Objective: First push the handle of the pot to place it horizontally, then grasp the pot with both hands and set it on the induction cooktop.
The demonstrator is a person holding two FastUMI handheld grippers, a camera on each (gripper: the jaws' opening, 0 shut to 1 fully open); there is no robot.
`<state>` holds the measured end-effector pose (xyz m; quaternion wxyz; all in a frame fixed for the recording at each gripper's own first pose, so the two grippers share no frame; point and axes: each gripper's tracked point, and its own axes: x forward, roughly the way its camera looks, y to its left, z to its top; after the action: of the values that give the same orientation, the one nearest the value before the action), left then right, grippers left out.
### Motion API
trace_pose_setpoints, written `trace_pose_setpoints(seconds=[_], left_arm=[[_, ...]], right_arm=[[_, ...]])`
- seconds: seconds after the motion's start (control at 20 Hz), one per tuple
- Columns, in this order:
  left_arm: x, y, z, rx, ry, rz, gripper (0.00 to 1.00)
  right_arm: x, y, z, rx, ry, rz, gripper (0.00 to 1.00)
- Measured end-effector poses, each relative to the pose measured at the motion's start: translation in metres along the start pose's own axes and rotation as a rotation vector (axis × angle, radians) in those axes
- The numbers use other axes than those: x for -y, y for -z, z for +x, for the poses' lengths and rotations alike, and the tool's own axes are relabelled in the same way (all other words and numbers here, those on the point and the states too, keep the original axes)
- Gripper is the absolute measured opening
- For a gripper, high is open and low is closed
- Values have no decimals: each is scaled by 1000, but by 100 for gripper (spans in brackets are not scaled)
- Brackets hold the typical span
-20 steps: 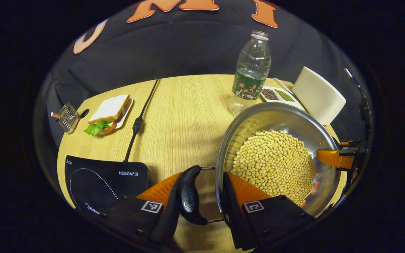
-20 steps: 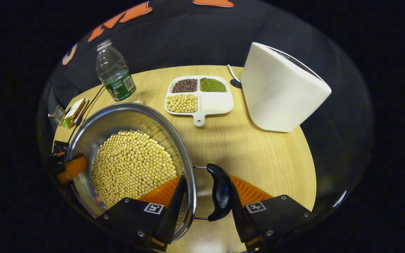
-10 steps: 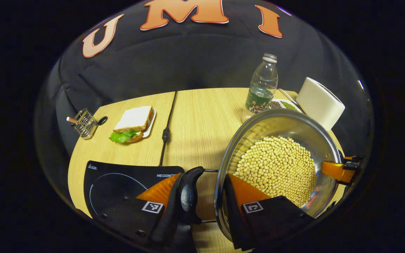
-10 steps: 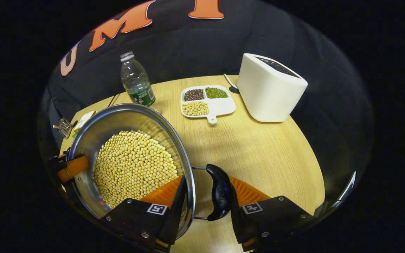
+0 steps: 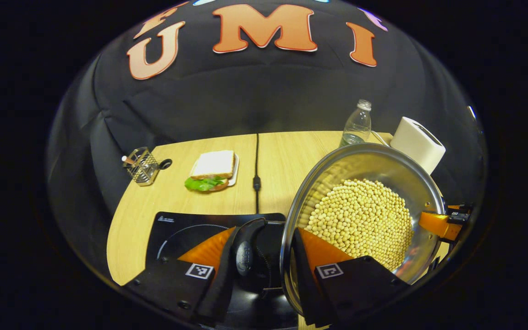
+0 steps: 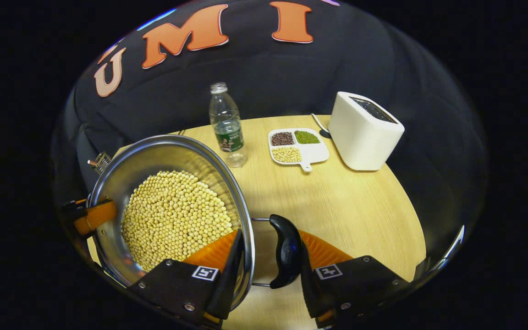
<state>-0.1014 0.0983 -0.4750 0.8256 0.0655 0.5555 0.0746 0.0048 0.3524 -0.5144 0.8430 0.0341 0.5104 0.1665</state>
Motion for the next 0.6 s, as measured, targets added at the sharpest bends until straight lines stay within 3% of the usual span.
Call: trace_pose_setpoints(seconds=[0.6], left_arm=[[-116,-7,-50,27,-83,-81,66]], right_arm=[[-11,-10,11,50,-82,-95,62]])
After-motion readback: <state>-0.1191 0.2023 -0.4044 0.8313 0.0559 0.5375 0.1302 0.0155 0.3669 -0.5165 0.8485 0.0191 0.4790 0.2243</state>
